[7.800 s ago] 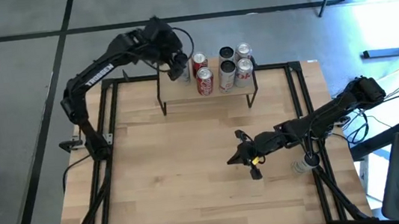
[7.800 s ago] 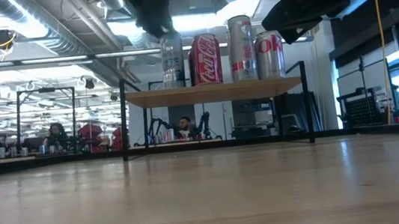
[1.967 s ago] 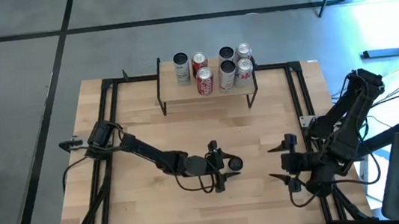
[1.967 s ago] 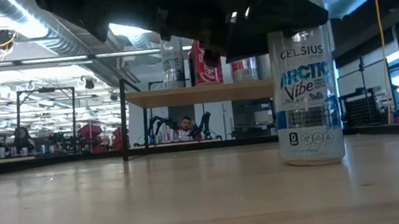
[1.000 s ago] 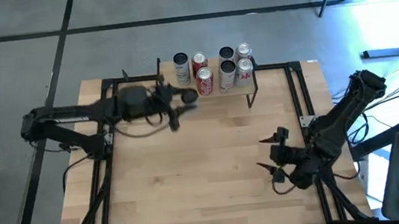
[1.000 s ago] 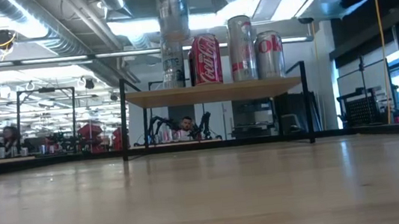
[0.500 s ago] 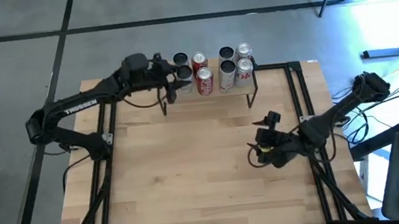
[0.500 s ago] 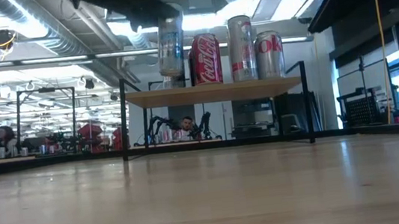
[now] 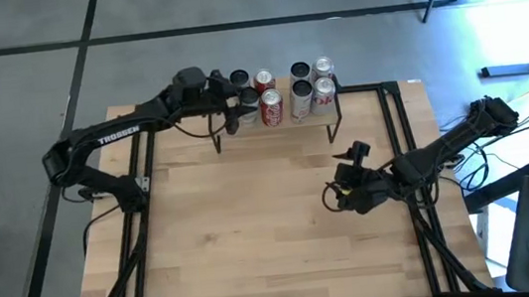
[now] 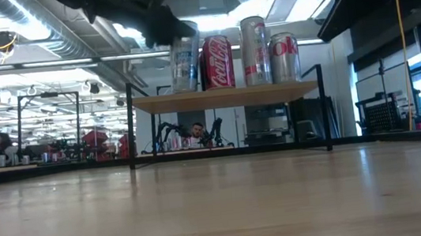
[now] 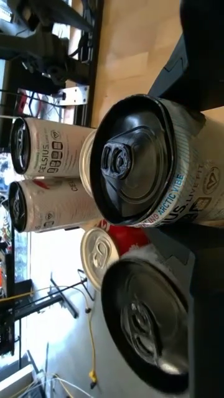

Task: Place canned beverage on shelf
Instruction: Put the white-blue soda can on the shelf aligned with the other white-blue soda can

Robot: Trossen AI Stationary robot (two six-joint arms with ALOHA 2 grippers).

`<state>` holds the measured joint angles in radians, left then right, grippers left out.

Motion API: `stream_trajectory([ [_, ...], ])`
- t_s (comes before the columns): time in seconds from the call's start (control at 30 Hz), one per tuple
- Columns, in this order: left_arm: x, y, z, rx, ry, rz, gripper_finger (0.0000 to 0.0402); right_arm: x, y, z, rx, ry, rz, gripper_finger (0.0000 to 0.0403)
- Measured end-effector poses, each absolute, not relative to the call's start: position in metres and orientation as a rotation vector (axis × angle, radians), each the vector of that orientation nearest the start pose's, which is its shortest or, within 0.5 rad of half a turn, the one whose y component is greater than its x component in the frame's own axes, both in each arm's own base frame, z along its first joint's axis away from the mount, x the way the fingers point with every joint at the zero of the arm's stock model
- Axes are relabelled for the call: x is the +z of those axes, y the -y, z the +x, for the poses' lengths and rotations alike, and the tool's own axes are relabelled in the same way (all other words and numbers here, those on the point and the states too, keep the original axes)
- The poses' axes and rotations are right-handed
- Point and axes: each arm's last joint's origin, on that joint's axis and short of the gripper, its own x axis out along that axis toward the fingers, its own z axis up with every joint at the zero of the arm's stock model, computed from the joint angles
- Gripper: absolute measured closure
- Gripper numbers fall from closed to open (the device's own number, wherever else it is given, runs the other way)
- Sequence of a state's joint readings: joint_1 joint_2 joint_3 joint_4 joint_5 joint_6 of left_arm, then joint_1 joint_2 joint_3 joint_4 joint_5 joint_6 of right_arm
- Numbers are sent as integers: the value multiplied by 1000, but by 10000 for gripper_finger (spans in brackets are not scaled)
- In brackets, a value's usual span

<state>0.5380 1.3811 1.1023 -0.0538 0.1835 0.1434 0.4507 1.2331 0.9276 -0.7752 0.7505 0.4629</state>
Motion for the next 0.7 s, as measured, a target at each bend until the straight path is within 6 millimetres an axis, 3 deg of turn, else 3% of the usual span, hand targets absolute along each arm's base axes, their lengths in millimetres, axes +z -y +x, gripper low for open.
stream_trajectory([
  [0.2,319,-160,272,335,-344,19,201,258,-81,212,-459,-798,-183,47],
  [0.5,318,-160,272,337,-350,18,84,258,-81,212,-458,-798,-182,47],
  [0.7,329,-155,265,343,-318,30,68,258,-81,212,-459,-797,-183,47],
])
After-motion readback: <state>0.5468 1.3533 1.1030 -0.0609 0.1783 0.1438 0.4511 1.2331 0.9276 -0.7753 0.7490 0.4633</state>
